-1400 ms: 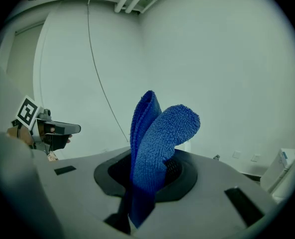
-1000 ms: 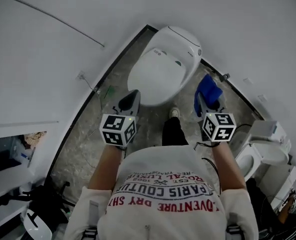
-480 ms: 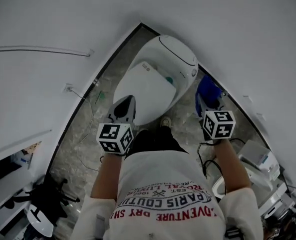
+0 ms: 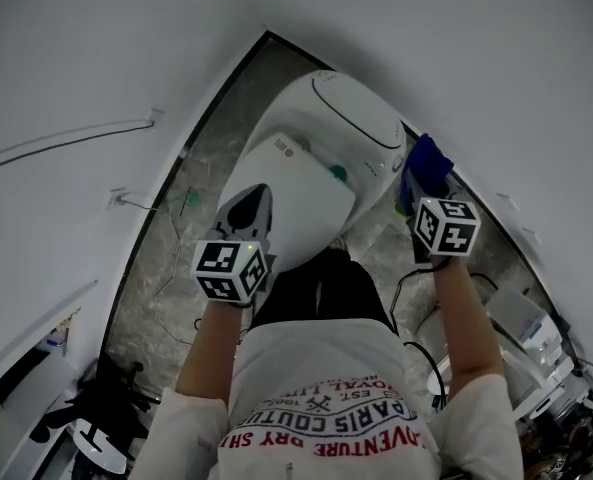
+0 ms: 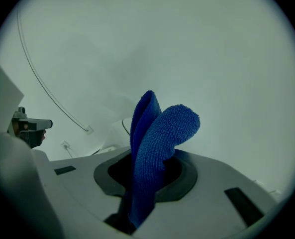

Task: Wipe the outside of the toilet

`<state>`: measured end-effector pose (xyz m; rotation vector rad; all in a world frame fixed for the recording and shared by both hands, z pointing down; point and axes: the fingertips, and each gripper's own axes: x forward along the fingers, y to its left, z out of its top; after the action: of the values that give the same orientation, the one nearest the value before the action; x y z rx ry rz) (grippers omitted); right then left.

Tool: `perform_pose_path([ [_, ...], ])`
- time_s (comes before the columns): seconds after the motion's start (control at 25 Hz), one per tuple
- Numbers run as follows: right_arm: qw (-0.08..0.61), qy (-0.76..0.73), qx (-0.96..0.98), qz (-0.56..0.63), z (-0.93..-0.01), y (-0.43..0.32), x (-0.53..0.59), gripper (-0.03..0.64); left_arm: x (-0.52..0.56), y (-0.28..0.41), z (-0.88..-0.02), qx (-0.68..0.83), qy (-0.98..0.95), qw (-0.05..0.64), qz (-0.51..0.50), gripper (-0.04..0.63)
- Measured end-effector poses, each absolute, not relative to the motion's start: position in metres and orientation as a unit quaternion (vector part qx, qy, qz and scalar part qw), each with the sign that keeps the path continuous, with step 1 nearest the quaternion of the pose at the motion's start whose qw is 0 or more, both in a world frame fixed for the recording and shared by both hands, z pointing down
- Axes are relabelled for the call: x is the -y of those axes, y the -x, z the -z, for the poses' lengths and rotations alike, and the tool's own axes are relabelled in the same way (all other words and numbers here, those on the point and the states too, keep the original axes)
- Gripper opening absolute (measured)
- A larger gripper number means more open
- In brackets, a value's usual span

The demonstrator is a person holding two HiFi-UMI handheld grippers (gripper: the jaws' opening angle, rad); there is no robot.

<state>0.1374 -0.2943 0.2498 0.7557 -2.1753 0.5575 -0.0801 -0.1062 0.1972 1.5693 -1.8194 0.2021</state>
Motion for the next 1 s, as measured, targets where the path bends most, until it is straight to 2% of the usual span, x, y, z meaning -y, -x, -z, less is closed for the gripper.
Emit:
perform_pose_path([
  [0.52, 0.451, -0.237, 0.829, -0.232, -0.358, -0.086, 0.372, 0.072, 0.176, 0.098, -0.286, 0.722, -0.547, 0.420, -0.052, 0.008],
  [0.76, 0.492, -0.167, 0.829, -0.204, -0.374, -0.043, 0.386, 0.072, 0.195, 0.110, -0.294, 0.752, -0.496, 0.434, -0.019, 0.008],
  [1.0, 0.504, -0.112, 0.838, -0.177, -0.375, -0.001, 0.399, 0.072, 0.200, 0.129, -0.299, 0.774, -0.458, 0.438, -0.010, 0.008],
])
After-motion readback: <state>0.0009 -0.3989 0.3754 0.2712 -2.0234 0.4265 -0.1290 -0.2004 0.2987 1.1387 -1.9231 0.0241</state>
